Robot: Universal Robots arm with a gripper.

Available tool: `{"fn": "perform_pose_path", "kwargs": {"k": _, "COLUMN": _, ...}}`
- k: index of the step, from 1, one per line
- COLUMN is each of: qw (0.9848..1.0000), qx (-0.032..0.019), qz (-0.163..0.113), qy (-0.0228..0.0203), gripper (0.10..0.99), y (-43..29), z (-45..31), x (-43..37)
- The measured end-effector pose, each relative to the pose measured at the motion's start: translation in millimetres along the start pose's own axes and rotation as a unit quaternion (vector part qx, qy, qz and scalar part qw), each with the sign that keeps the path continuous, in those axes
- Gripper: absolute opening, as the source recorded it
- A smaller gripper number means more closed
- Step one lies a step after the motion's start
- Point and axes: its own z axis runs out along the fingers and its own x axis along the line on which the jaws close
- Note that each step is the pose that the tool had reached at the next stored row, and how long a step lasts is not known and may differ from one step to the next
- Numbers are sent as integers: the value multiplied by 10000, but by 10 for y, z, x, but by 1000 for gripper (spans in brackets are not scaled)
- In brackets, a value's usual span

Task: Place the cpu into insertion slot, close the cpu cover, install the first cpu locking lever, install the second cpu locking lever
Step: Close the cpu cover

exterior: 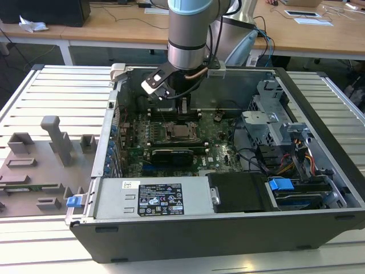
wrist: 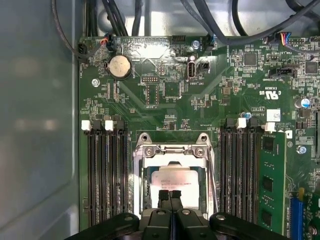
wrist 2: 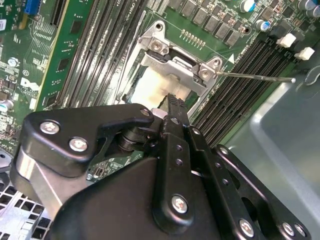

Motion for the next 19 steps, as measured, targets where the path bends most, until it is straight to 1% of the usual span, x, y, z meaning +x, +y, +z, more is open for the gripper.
{"fn": "perform_pose_path", "kwargs": {"k": 5, "qw": 10000, "qx": 0, "qz": 0, "qy": 0, "gripper": 106, "y": -27, "z": 23, "x": 0}}
{"fn": "perform_pose_path", "kwargs": {"k": 19, "qw": 10000, "qx": 0, "qz": 0, "qy": 0, "gripper": 106, "y": -68, "z": 84, "x": -1}}
